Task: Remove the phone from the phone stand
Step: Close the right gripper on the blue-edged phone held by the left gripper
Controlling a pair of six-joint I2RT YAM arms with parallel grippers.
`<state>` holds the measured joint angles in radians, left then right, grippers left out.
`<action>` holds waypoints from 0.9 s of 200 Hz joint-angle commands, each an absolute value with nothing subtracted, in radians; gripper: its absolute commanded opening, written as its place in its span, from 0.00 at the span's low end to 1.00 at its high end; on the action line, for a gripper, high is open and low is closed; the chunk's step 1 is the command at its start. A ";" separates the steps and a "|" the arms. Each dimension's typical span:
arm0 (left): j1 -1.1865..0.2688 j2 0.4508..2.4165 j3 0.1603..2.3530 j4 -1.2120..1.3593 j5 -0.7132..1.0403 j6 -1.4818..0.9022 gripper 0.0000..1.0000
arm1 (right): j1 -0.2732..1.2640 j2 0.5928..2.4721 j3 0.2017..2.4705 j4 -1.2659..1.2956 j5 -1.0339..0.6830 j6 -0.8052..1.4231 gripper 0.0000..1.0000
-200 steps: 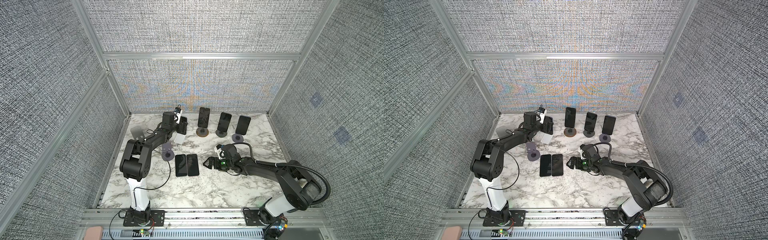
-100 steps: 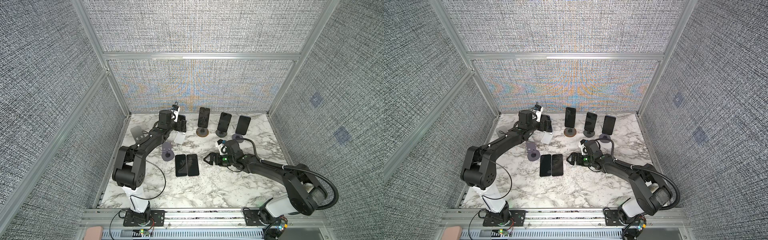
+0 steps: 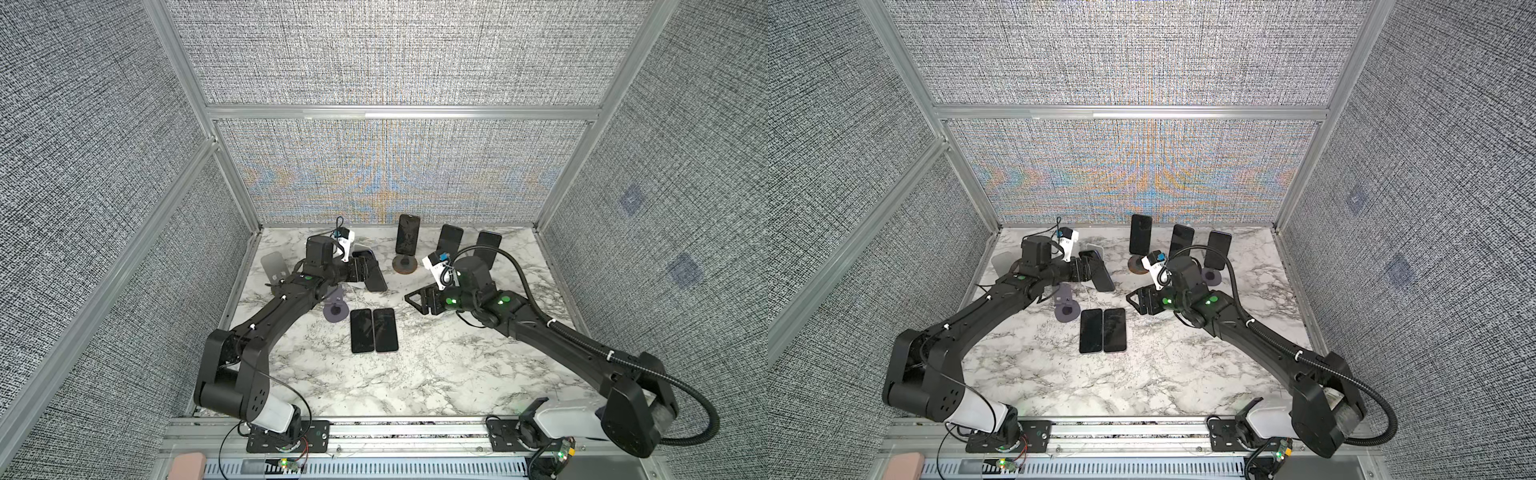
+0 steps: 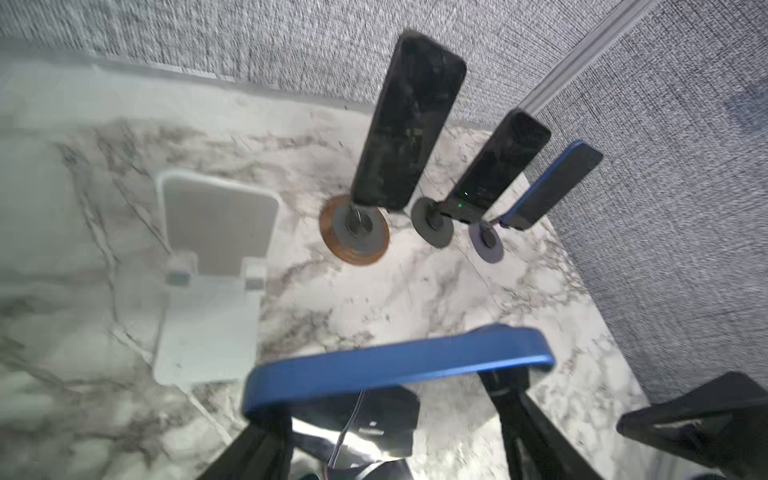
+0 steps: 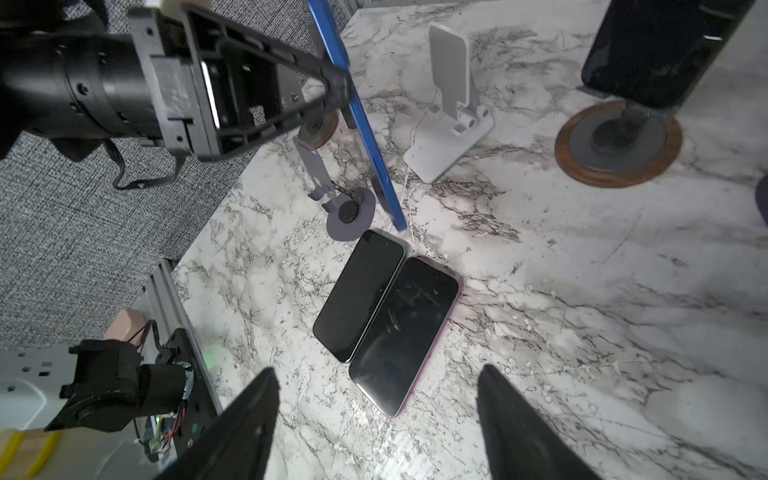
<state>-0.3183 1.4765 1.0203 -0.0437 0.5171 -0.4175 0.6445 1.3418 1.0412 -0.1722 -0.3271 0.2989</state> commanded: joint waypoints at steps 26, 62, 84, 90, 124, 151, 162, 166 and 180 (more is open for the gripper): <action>-0.321 1.348 0.988 -0.120 0.651 -0.507 0.68 | 0.711 1.409 1.173 -0.269 -0.259 0.168 0.44; -0.331 1.325 0.976 -0.151 0.673 -0.492 0.68 | 0.732 1.475 1.198 -0.199 -0.305 0.173 0.53; -0.342 1.329 0.970 -0.140 0.676 -0.498 0.67 | 0.737 1.503 1.200 -0.153 -0.338 0.196 0.58; -0.343 1.330 0.970 -0.138 0.675 -0.499 0.68 | 0.738 1.513 1.202 -0.142 -0.346 0.202 0.58; -0.353 1.322 0.968 -0.132 0.670 -0.500 0.68 | 0.740 1.552 1.205 -0.109 -0.362 0.227 0.47; -0.353 1.320 0.967 -0.140 0.670 -0.492 0.68 | 0.741 1.554 1.200 -0.082 -0.356 0.242 0.30; -0.356 1.319 0.962 -0.137 0.669 -0.495 0.68 | 0.739 1.554 1.197 -0.071 -0.354 0.249 0.23; -0.356 1.319 0.959 -0.134 0.669 -0.496 0.68 | 0.739 1.554 1.197 -0.070 -0.352 0.251 0.21; -0.356 1.318 0.951 -0.121 0.669 -0.502 0.68 | 0.739 1.556 1.189 -0.055 -0.354 0.264 0.14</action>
